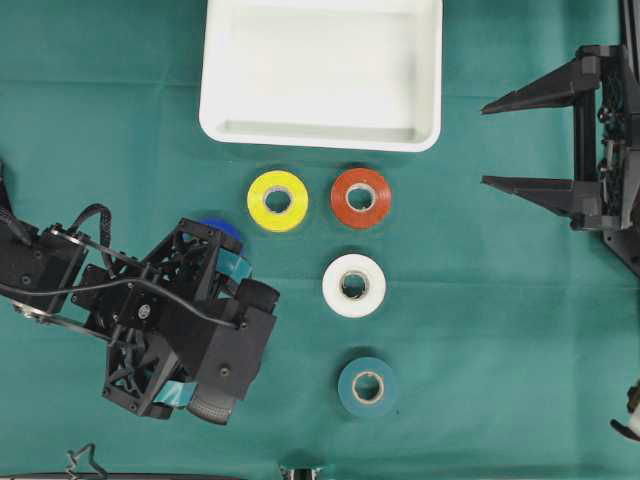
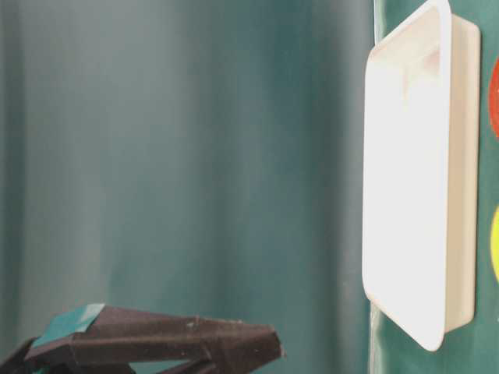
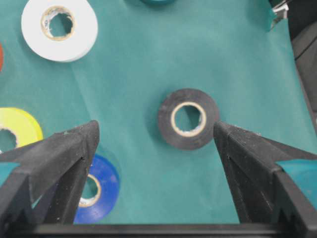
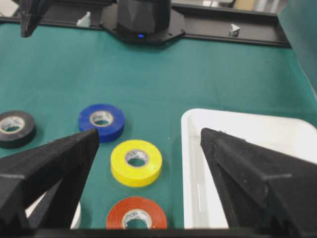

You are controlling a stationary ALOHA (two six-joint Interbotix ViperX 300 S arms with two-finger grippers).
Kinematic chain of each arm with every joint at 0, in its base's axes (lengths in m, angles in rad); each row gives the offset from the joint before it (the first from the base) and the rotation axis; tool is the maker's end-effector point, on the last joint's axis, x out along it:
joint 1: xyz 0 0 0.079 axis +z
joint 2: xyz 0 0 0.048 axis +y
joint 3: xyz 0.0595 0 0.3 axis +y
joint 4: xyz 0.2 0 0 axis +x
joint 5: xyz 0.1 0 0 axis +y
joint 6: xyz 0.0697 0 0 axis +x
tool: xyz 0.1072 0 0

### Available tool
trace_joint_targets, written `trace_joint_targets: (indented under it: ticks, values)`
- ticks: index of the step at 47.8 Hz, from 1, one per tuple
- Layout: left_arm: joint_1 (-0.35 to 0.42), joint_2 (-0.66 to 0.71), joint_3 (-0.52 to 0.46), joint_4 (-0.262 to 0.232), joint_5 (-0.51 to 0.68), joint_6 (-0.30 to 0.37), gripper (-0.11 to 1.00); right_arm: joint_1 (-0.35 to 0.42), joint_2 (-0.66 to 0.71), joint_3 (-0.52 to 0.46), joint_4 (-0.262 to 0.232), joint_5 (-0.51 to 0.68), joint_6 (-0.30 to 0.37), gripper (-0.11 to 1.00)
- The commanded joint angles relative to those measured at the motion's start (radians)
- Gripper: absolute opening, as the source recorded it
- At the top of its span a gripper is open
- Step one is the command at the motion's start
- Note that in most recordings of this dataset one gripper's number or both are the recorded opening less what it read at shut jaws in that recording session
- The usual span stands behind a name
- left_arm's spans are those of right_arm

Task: Pick up the tape from a random location and place it into the white case.
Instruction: 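Lower the left gripper into the black roll's hole and close on its rim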

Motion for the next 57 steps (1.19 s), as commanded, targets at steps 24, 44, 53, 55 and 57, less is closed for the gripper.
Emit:
trace_joint_targets:
  ticks: [24, 44, 53, 55, 57]
  values:
    - [-0.002, 0.058, 0.077, 0.003, -0.133, 0.000, 1.00, -0.002, 0.017, -0.028, -0.005, 0.003, -0.003, 0.93]
    - [-0.012, 0.164, 0.179, 0.003, -0.319, 0.006, 1.00, -0.002, 0.038, -0.026, -0.012, 0.003, -0.005, 0.93]
    - [-0.020, 0.213, 0.183, 0.003, -0.339, 0.028, 1.00, -0.002, 0.044, -0.025, -0.012, 0.003, -0.006, 0.93]
    - [-0.021, 0.225, 0.183, 0.003, -0.345, 0.034, 1.00, -0.002, 0.044, -0.025, -0.012, 0.003, -0.006, 0.93]
    - [-0.020, 0.236, 0.184, 0.003, -0.351, 0.041, 1.00, -0.002, 0.048, -0.025, -0.012, 0.002, -0.006, 0.93]
